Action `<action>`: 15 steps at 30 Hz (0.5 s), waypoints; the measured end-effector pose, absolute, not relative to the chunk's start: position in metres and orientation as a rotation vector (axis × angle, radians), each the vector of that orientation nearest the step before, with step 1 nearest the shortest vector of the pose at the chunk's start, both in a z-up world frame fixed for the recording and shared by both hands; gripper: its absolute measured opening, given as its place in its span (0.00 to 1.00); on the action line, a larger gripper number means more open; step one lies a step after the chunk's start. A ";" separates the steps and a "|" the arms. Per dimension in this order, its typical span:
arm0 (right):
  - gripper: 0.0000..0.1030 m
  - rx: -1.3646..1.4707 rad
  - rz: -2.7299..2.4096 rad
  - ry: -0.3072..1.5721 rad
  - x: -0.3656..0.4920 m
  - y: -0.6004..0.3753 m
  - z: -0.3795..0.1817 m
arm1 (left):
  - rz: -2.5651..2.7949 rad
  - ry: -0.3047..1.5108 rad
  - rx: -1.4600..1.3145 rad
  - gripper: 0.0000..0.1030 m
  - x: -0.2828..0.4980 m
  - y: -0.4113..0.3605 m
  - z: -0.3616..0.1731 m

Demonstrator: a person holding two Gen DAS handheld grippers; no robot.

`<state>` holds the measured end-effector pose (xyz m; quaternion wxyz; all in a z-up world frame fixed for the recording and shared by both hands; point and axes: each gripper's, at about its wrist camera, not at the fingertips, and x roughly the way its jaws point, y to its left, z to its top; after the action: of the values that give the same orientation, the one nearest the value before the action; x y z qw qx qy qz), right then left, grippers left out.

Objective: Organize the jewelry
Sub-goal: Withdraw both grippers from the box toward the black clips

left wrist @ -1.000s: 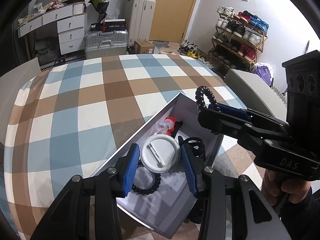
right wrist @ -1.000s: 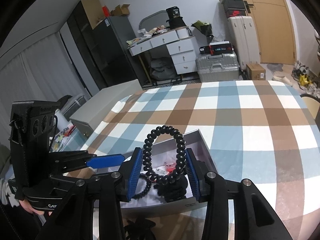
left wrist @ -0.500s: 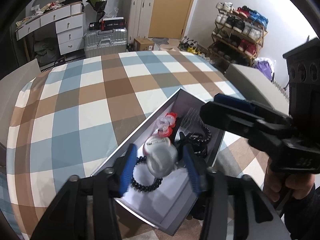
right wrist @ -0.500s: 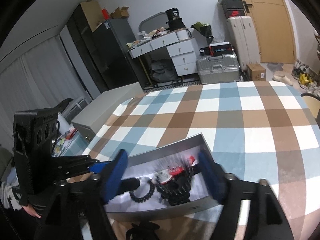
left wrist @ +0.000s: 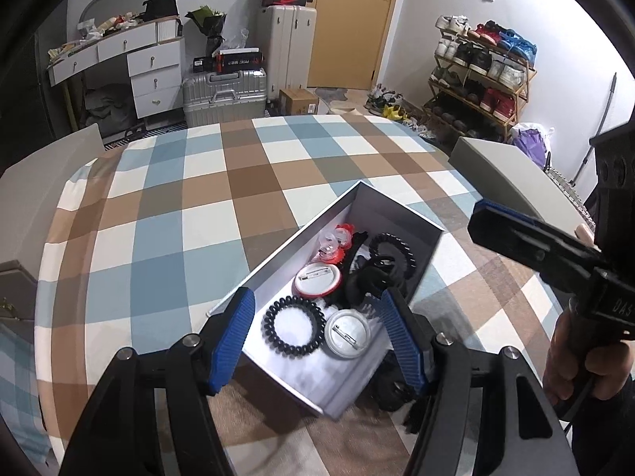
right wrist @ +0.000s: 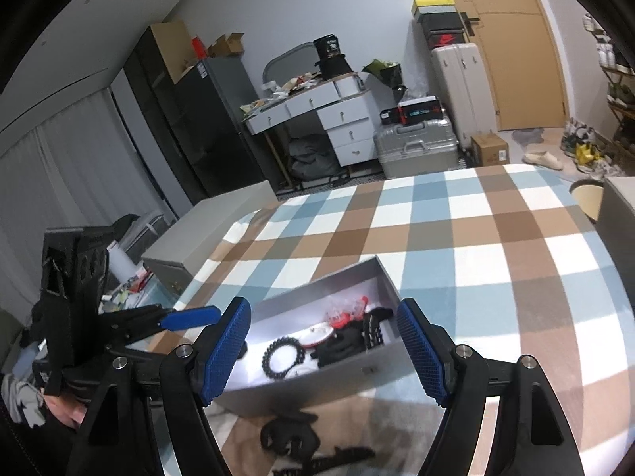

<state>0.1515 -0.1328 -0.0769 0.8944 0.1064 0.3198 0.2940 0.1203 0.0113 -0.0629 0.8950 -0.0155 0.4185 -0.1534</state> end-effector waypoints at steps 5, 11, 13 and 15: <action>0.75 0.220 0.601 0.667 0.131 -0.138 -0.079 | -0.312 0.842 -0.028 0.60 0.106 0.009 -0.058; 0.75 0.239 0.597 0.679 0.110 -0.146 -0.083 | -0.309 0.800 -0.026 0.62 0.085 0.009 -0.053; 0.75 0.235 0.605 0.697 0.104 -0.148 -0.087 | -0.306 0.781 -0.042 0.70 0.075 0.011 -0.054; 0.75 0.233 0.603 0.712 0.097 -0.149 -0.092 | -0.303 0.762 -0.062 0.74 0.067 0.013 -0.054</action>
<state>0.0975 -0.1488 -0.0918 0.8866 0.1122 0.3422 0.2901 0.0674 0.0131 -0.0540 0.9167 -0.0300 0.3703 -0.1474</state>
